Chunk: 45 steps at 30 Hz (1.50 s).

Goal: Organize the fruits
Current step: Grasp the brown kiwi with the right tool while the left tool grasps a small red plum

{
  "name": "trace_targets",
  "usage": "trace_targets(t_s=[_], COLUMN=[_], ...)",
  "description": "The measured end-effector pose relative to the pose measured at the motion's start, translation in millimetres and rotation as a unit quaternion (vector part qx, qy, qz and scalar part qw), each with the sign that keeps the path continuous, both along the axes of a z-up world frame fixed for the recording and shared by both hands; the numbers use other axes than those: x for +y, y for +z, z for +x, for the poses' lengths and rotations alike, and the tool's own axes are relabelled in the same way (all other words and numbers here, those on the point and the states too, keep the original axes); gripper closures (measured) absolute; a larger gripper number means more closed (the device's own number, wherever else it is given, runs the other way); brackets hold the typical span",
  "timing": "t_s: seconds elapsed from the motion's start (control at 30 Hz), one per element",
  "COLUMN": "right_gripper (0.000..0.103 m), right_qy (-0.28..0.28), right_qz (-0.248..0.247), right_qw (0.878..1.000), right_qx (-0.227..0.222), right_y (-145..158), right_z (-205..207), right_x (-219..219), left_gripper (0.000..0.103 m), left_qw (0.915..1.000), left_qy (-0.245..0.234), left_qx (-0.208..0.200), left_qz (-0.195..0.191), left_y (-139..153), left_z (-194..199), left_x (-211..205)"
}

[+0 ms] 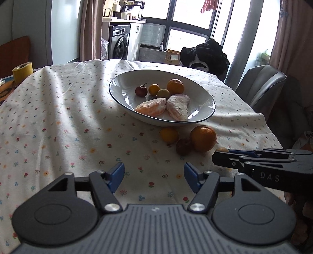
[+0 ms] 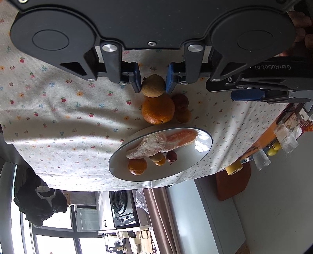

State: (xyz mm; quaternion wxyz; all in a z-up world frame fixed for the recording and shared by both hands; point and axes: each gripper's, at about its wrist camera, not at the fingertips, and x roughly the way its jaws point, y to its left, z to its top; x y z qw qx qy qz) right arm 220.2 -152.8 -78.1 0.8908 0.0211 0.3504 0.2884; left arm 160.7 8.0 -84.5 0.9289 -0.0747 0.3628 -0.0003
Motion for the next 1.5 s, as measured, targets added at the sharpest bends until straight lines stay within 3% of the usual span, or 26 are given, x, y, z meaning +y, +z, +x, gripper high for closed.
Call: trace_targets(t_s=[0.53, 1.2, 1.3, 1.5], right_gripper=[0.078, 0.078, 0.078, 0.078], right_qy=[-0.019, -0.029, -0.031, -0.034], right_qz=[-0.002, 0.002, 0.004, 0.007], right_qw=[1.0, 1.0, 0.999, 0.999], right_qx=[-0.001, 0.006, 0.007, 0.006], right_y=[-1, -7, -7, -6], right_z=[6, 11, 11, 10], right_x=[-8, -13, -14, -16], left_gripper=[0.058, 0.073, 0.083, 0.083], left_qw=[1.0, 0.9994, 0.9993, 0.999], left_qy=[-0.007, -0.033, -0.034, -0.04], left_qx=[-0.002, -0.006, -0.009, -0.02], left_qz=[-0.002, -0.011, -0.014, -0.007], left_y=[-7, -10, -11, -5], left_z=[26, 42, 43, 36], left_x=[-11, -28, -28, -31])
